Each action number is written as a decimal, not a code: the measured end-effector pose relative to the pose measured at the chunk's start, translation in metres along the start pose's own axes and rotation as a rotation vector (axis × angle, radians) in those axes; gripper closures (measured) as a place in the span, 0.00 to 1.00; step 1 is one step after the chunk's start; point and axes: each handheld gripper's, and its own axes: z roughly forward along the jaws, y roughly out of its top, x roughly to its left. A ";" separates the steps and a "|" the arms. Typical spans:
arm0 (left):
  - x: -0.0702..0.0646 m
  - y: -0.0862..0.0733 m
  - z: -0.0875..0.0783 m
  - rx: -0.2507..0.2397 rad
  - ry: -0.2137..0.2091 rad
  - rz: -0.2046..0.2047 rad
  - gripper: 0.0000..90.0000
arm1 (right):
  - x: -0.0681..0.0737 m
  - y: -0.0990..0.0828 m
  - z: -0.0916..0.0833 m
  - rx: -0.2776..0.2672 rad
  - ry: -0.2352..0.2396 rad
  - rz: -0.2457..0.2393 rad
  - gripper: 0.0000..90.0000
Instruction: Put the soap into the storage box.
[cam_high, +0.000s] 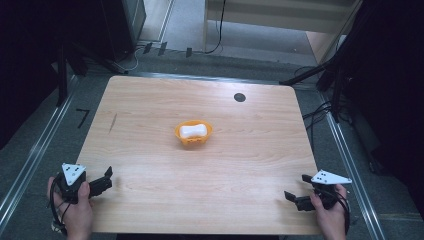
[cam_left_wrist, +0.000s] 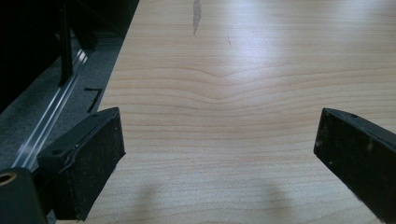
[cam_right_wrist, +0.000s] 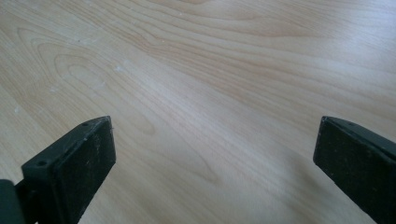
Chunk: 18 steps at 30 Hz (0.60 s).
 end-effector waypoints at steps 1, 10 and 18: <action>0.000 0.000 0.000 0.000 0.001 0.000 0.02 | 0.000 -0.002 -0.002 -0.002 -0.002 0.007 0.00; 0.000 0.000 0.001 0.007 -0.001 0.004 0.02 | -0.003 -0.024 -0.021 -0.060 -0.013 0.075 0.00; -0.001 0.001 0.002 0.021 -0.005 0.011 0.02 | -0.007 -0.031 -0.026 -0.133 -0.087 0.137 0.00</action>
